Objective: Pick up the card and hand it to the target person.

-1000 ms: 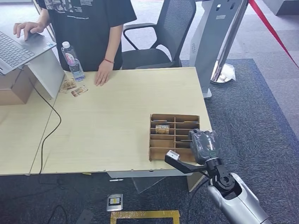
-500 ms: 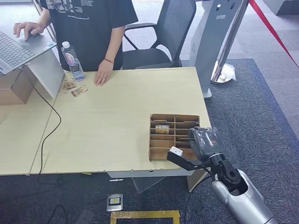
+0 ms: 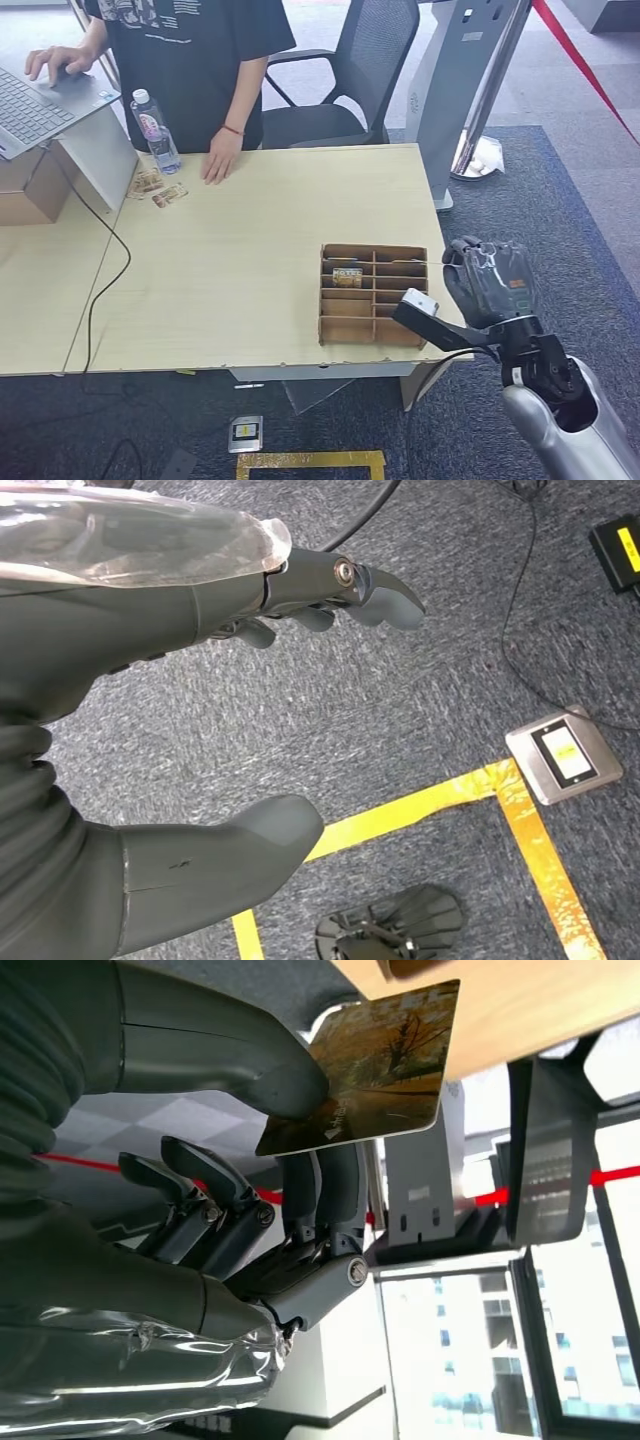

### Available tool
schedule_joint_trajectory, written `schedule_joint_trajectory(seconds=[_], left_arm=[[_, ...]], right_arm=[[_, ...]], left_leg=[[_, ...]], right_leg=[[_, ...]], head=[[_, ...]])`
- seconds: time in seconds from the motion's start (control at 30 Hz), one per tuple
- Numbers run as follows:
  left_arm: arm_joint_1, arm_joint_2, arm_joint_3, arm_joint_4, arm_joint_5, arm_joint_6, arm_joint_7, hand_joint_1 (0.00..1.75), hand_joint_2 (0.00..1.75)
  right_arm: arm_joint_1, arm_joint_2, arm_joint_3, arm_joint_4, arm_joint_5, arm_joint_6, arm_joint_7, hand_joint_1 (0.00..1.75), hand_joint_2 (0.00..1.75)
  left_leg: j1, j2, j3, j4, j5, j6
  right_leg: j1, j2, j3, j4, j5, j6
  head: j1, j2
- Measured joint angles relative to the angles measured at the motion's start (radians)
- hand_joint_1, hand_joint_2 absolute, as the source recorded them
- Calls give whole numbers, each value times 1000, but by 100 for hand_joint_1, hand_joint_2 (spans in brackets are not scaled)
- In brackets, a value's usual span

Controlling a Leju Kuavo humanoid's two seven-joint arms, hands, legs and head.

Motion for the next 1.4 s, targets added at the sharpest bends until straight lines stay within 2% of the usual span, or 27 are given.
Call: schedule_joint_trajectory(seconds=[0.23,0.57,0.73,1.03,1.23,1.4], left_arm=[[0,1,0,0,-3,0,0,0,175],[-2,1,0,0,-6,0,0,0,175],[-4,0,0,0,-11,0,3,0,175],[-22,-11,-1,0,-32,-10,21,0,175],[-28,-17,-1,0,-39,-10,28,0,175],[-35,-21,-3,0,-50,-14,36,0,175]], right_arm=[[27,-17,-43,-120,3,-31,7,175,175],[33,-21,-65,-174,13,-43,4,175,175],[16,-20,-65,-165,93,-61,29,175,175],[-106,16,-31,-17,252,-142,74,175,175],[-247,66,9,158,289,-164,82,175,175],[-359,109,48,308,301,-144,87,175,175]], left_leg=[[0,0,0,0,0,0],[0,0,0,0,0,0],[0,0,0,0,0,0],[0,0,0,0,0,0],[0,-1,0,0,1,0],[0,-1,0,0,1,0]], right_leg=[[0,0,0,0,0,0],[0,0,0,0,0,0],[0,0,1,0,0,0],[0,0,2,0,0,0],[0,0,2,1,0,0],[0,-1,2,1,0,0]], head=[[0,0],[0,0],[0,0],[0,0],[0,0],[0,0]])
